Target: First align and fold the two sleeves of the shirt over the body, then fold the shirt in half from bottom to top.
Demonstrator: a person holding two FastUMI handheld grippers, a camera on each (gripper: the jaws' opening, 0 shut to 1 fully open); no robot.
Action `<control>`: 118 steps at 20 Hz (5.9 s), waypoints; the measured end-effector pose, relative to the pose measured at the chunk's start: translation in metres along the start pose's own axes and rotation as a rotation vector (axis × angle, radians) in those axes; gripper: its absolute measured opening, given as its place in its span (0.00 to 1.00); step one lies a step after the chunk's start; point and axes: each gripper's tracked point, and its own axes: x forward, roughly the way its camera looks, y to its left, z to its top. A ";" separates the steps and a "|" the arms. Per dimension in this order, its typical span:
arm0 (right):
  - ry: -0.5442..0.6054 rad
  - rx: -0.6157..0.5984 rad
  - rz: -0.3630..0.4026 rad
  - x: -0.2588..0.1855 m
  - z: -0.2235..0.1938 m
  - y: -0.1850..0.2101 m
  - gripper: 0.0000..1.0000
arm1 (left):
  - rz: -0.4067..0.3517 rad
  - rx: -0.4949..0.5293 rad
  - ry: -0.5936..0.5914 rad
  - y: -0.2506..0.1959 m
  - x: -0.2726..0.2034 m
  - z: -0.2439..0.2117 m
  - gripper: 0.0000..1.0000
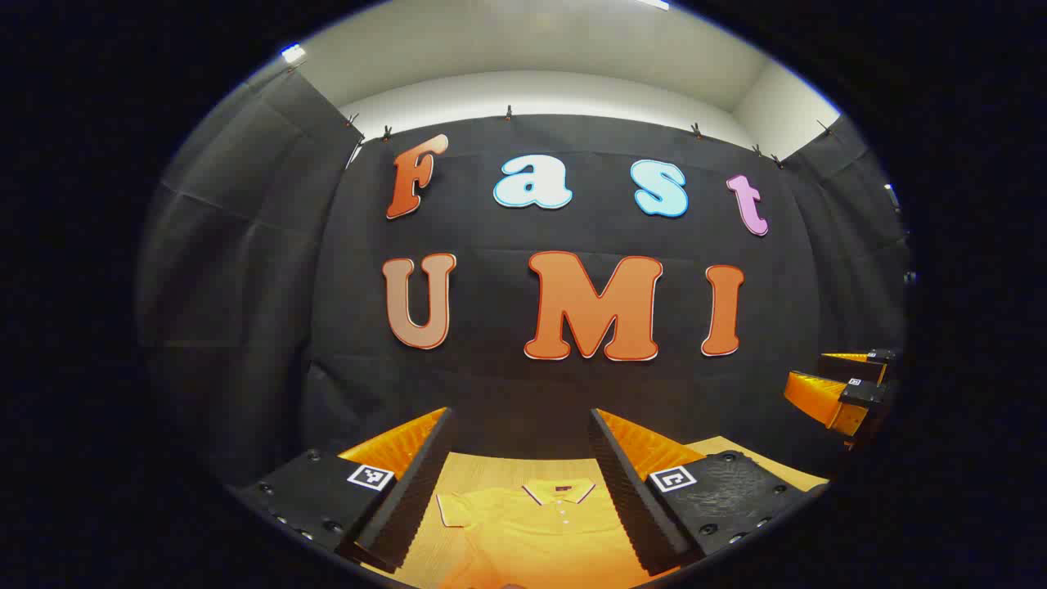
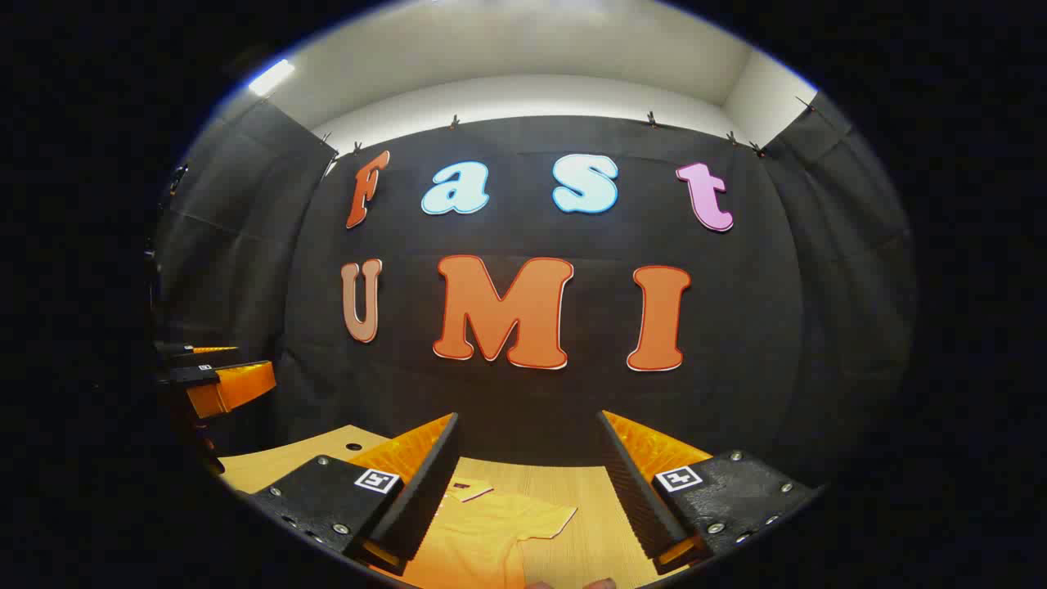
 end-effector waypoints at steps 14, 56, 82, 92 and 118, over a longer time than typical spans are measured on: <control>0.010 -0.021 -0.047 0.013 -0.004 0.024 0.98 | -0.014 0.042 0.006 0.038 0.012 -0.002 0.97; 1.063 0.141 -0.046 0.162 -0.360 -0.057 0.98 | 0.281 0.152 0.016 0.045 -0.017 0.000 0.97; 1.493 0.100 -0.052 0.176 -0.466 -0.043 0.53 | 0.273 0.185 0.177 0.035 0.011 -0.045 0.99; 1.385 0.222 0.019 0.195 -0.432 -0.005 0.05 | 0.281 0.128 0.183 0.056 0.012 -0.052 0.99; 1.177 0.235 0.318 0.208 -0.331 0.108 0.78 | 0.360 0.017 0.386 0.110 0.018 -0.119 0.99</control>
